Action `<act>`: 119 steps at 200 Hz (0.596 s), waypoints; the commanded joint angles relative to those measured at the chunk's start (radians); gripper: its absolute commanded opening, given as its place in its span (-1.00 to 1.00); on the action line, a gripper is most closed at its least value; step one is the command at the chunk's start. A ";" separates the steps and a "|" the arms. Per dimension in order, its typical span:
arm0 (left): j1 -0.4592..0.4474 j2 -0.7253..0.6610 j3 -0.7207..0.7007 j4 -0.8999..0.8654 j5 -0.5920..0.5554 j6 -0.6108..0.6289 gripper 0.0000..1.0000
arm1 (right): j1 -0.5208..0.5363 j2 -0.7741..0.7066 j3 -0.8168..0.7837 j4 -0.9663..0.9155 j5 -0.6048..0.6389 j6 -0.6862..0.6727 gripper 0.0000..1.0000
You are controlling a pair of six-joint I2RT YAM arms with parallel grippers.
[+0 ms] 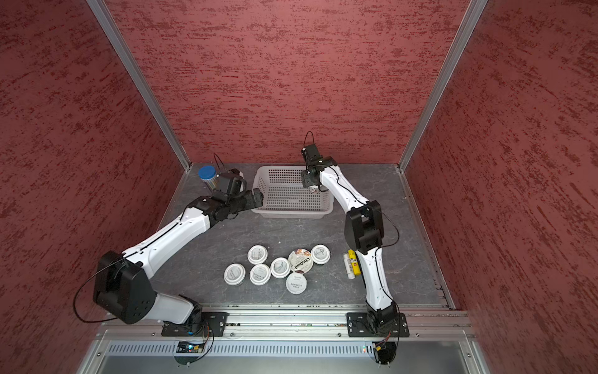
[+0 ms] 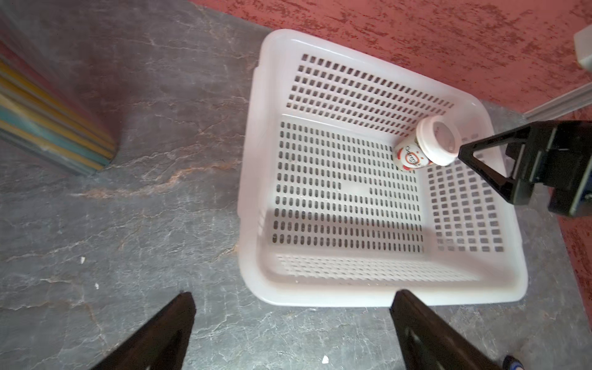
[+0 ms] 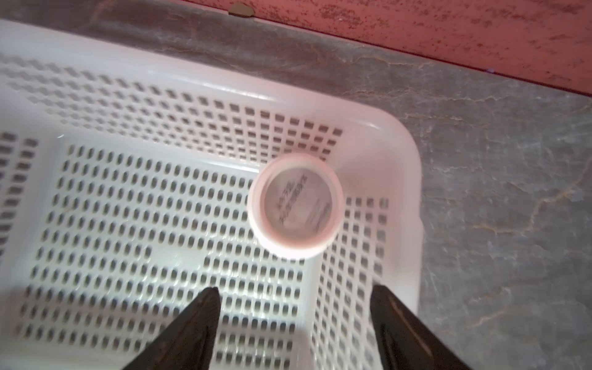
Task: Put the yogurt in the basket
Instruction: Place the yogurt in the basket, then pick up the yogurt from the center of the board.
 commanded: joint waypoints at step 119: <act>-0.041 -0.010 0.026 -0.102 0.033 0.012 0.99 | 0.307 -0.709 -0.925 0.046 -0.149 0.300 0.68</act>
